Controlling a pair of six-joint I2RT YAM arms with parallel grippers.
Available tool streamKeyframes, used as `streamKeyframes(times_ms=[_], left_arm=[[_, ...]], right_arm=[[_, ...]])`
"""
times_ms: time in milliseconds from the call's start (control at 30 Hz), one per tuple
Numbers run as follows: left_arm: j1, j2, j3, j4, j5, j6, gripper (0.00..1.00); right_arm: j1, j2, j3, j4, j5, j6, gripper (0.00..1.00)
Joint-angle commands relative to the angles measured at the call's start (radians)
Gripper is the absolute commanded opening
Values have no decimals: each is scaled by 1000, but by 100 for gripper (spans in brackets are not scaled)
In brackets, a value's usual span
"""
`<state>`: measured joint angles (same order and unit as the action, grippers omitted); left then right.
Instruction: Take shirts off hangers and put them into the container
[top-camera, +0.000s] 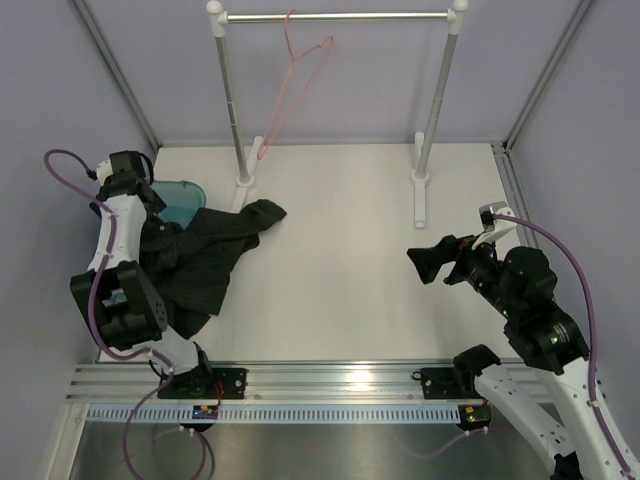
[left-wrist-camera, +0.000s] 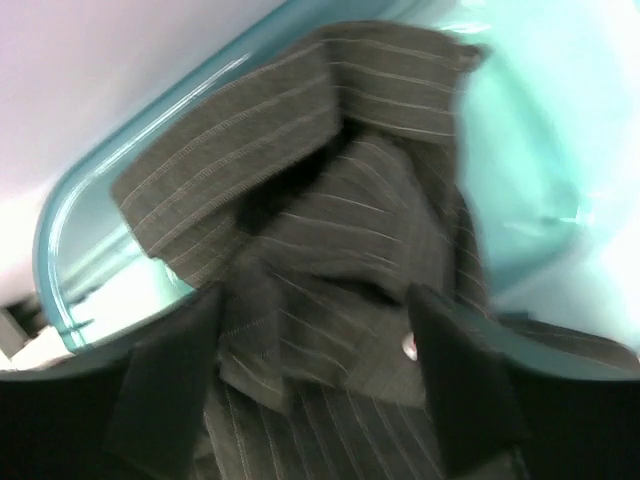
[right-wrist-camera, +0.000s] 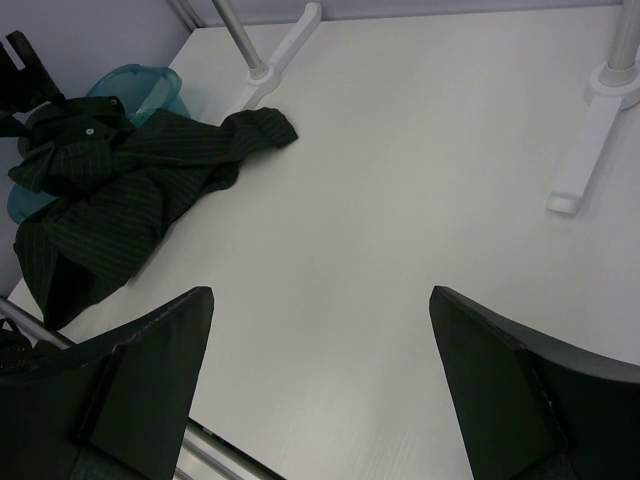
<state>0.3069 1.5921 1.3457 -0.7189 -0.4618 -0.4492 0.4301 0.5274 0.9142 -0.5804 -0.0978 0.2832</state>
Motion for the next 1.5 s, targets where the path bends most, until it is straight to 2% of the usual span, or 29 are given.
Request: streamKeyframes(times_ms=[0, 67, 167, 267, 433, 633, 800, 967, 1333, 1467], left_arm=[[-77, -124, 24, 70, 77, 75, 87], [-170, -165, 23, 76, 107, 112, 94], [-315, -187, 4, 78, 109, 181, 95], [-415, -179, -34, 84, 176, 201, 95], [-529, -132, -111, 117, 184, 213, 95], [-630, -8, -91, 160, 201, 317, 93], [-667, 95, -57, 165, 204, 383, 92], [-672, 196, -20, 176, 111, 391, 89], [-672, 289, 13, 207, -54, 351, 66], [-672, 308, 7, 203, -46, 354, 61]], right_arm=[[7, 2, 28, 22, -3, -21, 100], [7, 6, 28, 28, -8, -21, 99], [7, 14, 23, 39, -16, -19, 100], [7, 17, 20, 48, -23, -10, 99], [7, 13, 18, 42, -22, 2, 99], [7, -14, -1, 25, -16, 22, 99], [7, -29, -5, 10, -5, 34, 100], [7, -47, -18, 4, 1, 45, 99], [7, -58, -34, -12, 17, 57, 99], [7, -53, -32, -15, 23, 51, 100]])
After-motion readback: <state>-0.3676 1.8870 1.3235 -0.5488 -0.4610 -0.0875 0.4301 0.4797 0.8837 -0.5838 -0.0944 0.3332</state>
